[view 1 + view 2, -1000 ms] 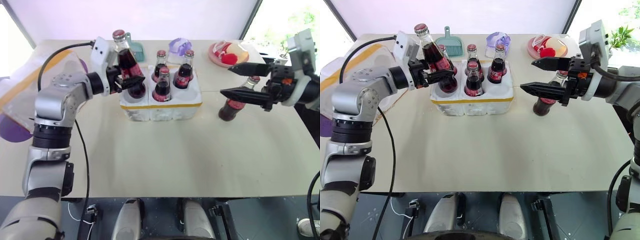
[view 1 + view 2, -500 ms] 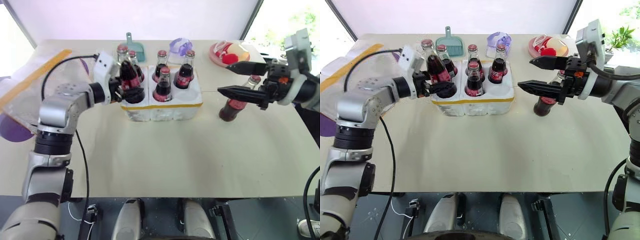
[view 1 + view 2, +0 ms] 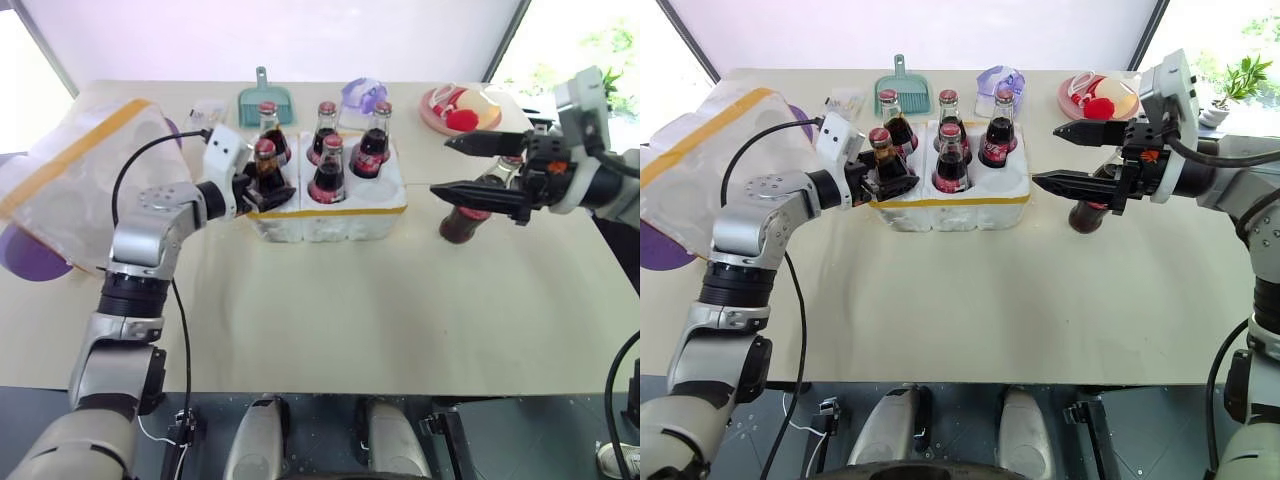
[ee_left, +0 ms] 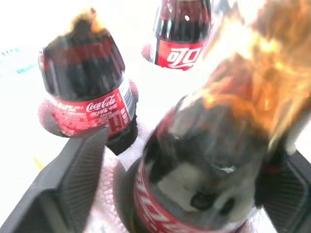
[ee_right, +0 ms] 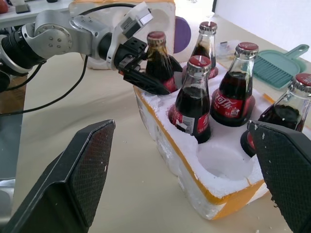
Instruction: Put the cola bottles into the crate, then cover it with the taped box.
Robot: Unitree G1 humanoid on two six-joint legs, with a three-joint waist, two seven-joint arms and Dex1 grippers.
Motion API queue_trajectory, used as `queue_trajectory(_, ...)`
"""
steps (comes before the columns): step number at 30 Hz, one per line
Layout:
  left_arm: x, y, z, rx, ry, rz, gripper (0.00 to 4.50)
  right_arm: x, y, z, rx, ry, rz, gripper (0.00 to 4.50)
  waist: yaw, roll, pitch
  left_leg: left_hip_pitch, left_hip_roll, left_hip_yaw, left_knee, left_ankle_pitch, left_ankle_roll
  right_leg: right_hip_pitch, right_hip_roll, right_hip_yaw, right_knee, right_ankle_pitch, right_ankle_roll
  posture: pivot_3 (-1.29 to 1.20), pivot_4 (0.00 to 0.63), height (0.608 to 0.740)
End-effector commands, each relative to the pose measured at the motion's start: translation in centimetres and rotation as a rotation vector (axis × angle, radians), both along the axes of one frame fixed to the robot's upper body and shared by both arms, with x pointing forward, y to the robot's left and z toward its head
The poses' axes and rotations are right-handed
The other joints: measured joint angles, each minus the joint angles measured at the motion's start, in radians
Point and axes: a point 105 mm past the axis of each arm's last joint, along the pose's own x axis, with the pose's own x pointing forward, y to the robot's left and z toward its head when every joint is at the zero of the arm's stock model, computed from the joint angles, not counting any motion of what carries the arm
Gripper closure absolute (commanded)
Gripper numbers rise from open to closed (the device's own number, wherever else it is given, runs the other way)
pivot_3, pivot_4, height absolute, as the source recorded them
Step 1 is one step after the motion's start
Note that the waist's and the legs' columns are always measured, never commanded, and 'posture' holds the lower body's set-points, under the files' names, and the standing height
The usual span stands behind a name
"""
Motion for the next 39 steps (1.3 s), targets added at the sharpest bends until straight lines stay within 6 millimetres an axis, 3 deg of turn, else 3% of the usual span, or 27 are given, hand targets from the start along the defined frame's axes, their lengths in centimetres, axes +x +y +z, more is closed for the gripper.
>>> queue_trajectory(1,-1.7,0.9,3.9,-0.103,-0.069,-0.059,0.08,-0.4,0.0,0.7,-0.006,-0.048,0.003,0.00,0.000,0.000,0.000,0.000,0.000,0.000,0.000,0.000,0.000,0.000,0.000,0.000,0.000,0.000,0.000,0.00,0.150,0.736)
queue_trajectory(6,-5.8,3.2,9.0,-0.157,-0.108,-0.190,0.08,-0.8,-0.7,0.4,-0.013,-0.041,-0.025,0.00,-0.007,0.000,0.000,-0.001,0.000,0.000,-0.001,0.000,0.000,-0.001,0.000,0.000,0.000,0.000,0.000,0.00,0.150,0.736)
queue_trajectory(10,-8.8,4.3,11.1,-0.140,-0.111,-0.291,0.08,-1.6,-1.5,0.1,-0.020,-0.031,-0.048,0.00,-0.002,0.000,0.000,-0.001,0.000,0.000,-0.001,0.000,0.000,-0.001,0.000,0.000,0.000,0.000,0.000,0.00,0.150,0.736)
queue_trajectory(12,-10.8,4.1,11.5,-0.099,-0.088,-0.380,0.08,-2.5,-2.0,-0.4,-0.021,0.001,-0.058,0.00,0.003,-0.001,0.000,-0.001,0.000,0.000,-0.001,0.000,0.000,-0.001,0.000,0.000,-0.001,0.000,0.000,0.00,0.150,0.736)
queue_trajectory(15,-12.7,2.9,9.5,0.018,-0.019,-0.477,0.08,-3.8,-3.2,-1.8,-0.036,0.065,-0.098,0.00,0.003,-0.001,0.000,-0.001,0.000,0.000,-0.001,0.000,0.000,0.000,0.000,0.000,-0.001,0.000,0.000,0.00,0.150,0.736)
queue_trajectory(20,-12.5,1.3,6.1,0.117,0.013,-0.483,0.08,-3.9,-5.6,-4.5,-0.044,0.096,-0.305,0.00,0.001,0.000,0.000,0.001,0.000,0.000,0.000,0.000,0.000,0.002,0.000,0.000,0.000,0.000,0.000,0.00,0.150,0.736)
queue_trajectory(23,-12.2,0.3,5.1,0.126,-0.012,-0.473,0.08,-3.4,-6.4,-5.9,0.006,0.073,-0.440,0.00,0.001,-0.001,0.000,0.002,0.000,0.000,0.000,0.000,0.000,0.002,0.000,0.000,0.000,0.000,0.000,0.00,0.150,0.736)
queue_trajectory(30,-12.2,-1.8,5.3,0.034,-0.050,-0.488,0.08,-1.1,-7.6,-8.1,0.227,0.062,-0.691,0.00,0.000,-0.001,0.000,0.001,0.000,0.000,-0.001,0.000,0.000,0.002,0.000,0.000,0.000,0.000,0.000,0.00,0.150,0.736)
queue_trajectory(39,-12.0,-2.5,5.5,0.026,-0.070,-0.483,0.08,2.0,-7.8,-9.9,0.272,0.075,-0.724,0.00,-0.001,-0.001,0.000,0.001,0.000,0.000,0.000,0.000,0.000,0.002,0.000,0.000,0.000,0.000,0.000,0.00,0.150,0.736)
